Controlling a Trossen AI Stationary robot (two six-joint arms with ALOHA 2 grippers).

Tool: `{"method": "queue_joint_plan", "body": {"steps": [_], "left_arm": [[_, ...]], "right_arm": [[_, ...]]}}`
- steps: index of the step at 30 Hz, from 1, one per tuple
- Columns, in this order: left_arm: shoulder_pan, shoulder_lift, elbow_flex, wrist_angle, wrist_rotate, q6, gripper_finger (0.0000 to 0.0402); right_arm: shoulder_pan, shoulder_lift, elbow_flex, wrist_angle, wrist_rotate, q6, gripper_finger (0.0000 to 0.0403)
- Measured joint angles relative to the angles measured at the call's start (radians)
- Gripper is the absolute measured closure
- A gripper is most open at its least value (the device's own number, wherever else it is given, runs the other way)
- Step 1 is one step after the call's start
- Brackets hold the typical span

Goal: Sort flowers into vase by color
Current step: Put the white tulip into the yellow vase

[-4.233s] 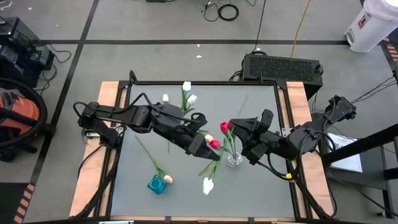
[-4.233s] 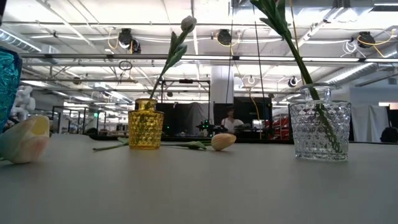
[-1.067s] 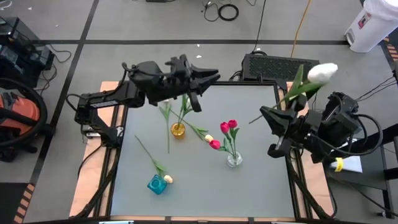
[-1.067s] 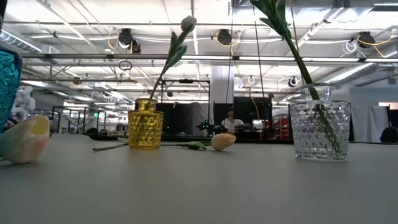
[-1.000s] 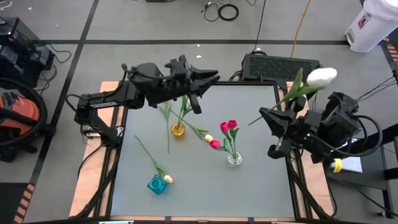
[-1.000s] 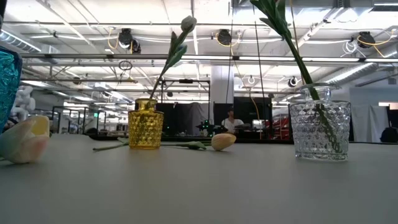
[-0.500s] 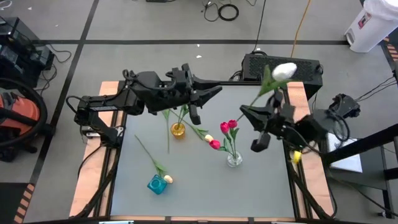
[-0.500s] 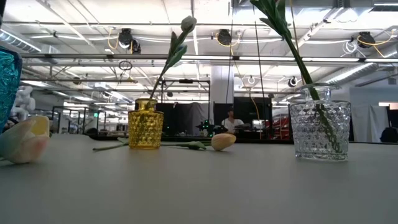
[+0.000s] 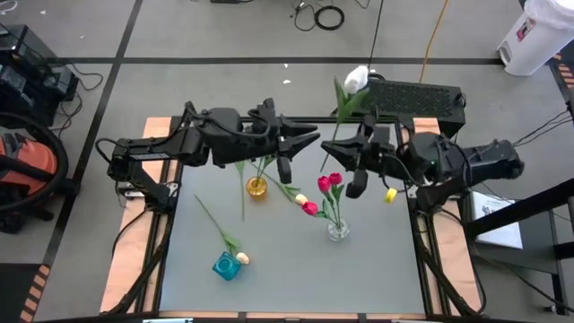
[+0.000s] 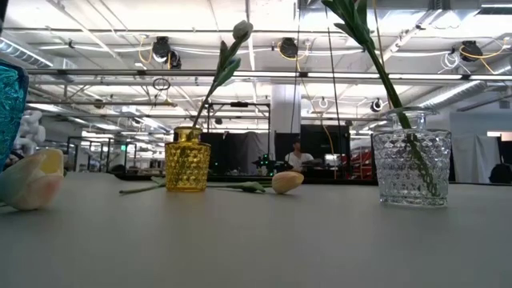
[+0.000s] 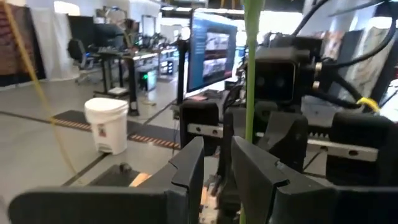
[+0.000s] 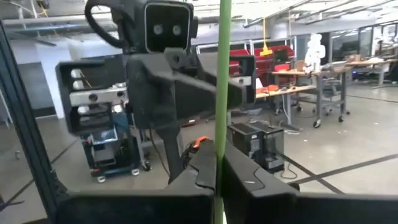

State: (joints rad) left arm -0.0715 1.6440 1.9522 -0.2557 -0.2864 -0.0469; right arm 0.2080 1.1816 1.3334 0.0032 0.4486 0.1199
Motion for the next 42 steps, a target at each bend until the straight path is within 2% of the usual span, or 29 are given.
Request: {"method": "queue_joint_plan", "body": {"steps": [7, 12, 21, 33, 42], "left_arm": [[0.000, 0.000, 0.000, -0.001, -0.077, 0.000, 0.0313], [0.004, 0.000, 0.000, 0.000, -0.081, -0.024, 0.0313], [0.004, 0.000, 0.000, 0.011, -0.044, -0.071, 0.0313], [0.004, 0.000, 0.000, 0.049, 0.023, -0.106, 0.0313], [0.004, 0.000, 0.000, 0.056, 0.028, -0.109, 0.0313]], "right_arm": [[-0.096, 0.000, 0.000, -0.054, -0.159, 0.039, 0.0403], [-0.135, 0.008, 0.000, -0.065, -0.192, 0.032, 0.0403], [-0.176, 0.013, 0.000, -0.069, -0.268, 0.029, 0.0403], [-0.177, 0.021, 0.000, -0.066, -0.351, 0.049, 0.0403], [-0.171, 0.052, 0.000, -0.077, -0.403, 0.077, 0.0403]]}}
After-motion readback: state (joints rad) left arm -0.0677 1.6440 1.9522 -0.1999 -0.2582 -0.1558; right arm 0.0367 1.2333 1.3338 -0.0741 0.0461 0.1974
